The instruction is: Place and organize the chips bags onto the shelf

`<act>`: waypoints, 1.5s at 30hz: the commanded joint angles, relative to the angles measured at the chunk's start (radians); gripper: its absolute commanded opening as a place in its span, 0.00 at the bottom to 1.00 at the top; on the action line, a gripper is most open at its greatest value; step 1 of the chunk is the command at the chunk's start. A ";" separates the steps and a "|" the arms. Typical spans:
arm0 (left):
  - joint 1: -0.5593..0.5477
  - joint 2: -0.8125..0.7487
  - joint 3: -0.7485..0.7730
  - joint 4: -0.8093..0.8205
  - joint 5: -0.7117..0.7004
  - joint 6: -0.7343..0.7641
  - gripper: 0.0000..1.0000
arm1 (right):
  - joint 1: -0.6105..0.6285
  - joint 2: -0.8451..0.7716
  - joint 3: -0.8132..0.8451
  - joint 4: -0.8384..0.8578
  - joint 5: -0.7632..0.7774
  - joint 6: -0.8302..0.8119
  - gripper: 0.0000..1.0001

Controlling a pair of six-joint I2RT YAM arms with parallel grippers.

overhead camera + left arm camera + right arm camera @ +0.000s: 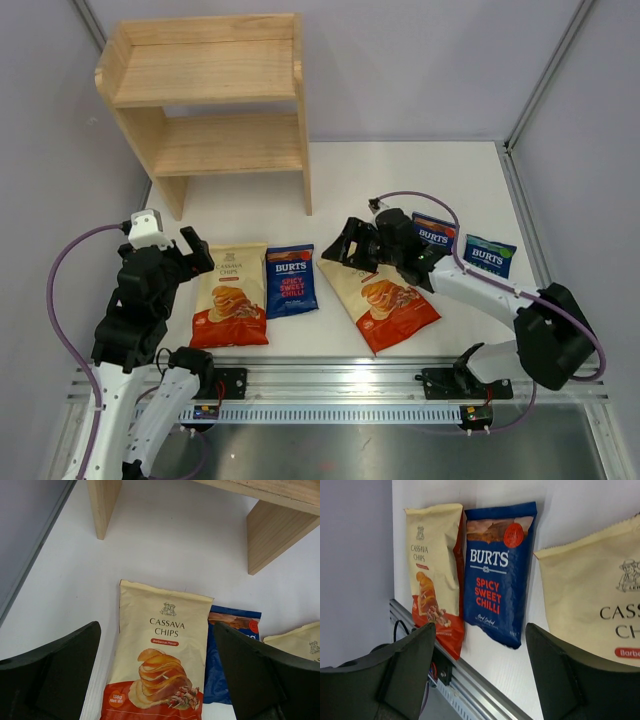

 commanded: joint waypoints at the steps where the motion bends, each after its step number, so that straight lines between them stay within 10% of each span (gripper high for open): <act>1: 0.005 0.006 -0.006 0.055 0.030 0.009 0.99 | 0.030 0.077 0.090 0.034 0.091 -0.037 0.79; 26: 0.005 0.019 -0.008 0.060 0.050 0.010 0.99 | 0.143 0.611 0.282 0.143 0.073 0.003 0.51; 32: 0.005 0.024 -0.008 0.058 0.047 0.010 0.99 | 0.143 0.599 0.242 0.236 0.064 0.037 0.12; 45: 0.005 0.078 0.041 0.049 0.134 -0.023 0.99 | 0.143 0.349 0.173 0.250 0.243 0.127 0.00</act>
